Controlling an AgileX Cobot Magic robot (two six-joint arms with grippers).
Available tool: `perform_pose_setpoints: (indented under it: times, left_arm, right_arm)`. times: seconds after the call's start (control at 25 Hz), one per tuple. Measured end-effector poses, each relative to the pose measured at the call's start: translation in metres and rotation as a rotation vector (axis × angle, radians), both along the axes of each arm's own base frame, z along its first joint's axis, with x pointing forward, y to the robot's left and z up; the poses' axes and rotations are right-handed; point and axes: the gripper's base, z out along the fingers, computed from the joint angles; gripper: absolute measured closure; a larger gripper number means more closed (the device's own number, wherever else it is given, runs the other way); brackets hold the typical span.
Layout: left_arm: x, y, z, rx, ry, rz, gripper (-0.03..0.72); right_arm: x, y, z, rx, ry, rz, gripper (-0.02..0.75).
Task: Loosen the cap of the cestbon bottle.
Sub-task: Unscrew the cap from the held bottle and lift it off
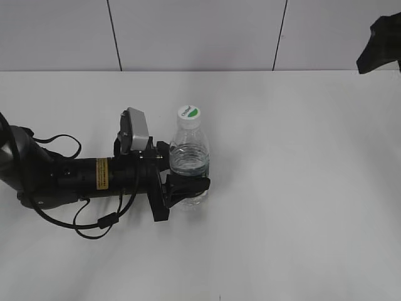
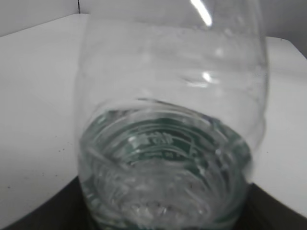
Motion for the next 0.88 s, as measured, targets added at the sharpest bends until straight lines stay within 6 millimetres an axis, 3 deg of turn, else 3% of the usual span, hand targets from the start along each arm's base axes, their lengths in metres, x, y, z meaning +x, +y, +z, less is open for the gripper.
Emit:
perform_pose_setpoints:
  times: [0.36, 0.6, 0.72, 0.88]
  left_arm:
    - [0.000, 0.000, 0.000, 0.000, 0.000, 0.000, 0.272]
    - [0.000, 0.000, 0.000, 0.000, 0.000, 0.000, 0.272]
    - [0.000, 0.000, 0.000, -0.001, 0.000, 0.000, 0.272]
    - [0.000, 0.000, 0.000, -0.001, 0.000, 0.000, 0.272]
  right_arm:
    - [0.036, 0.002, -0.020, -0.005, 0.037, -0.002, 0.150]
    - [0.046, 0.004, -0.027, 0.000, 0.083, 0.003, 0.149]
    - [0.047, 0.012, -0.028, 0.005, 0.093, 0.035, 0.149]
    - [0.042, 0.045, -0.026, -0.022, 0.083, 0.147, 0.150]
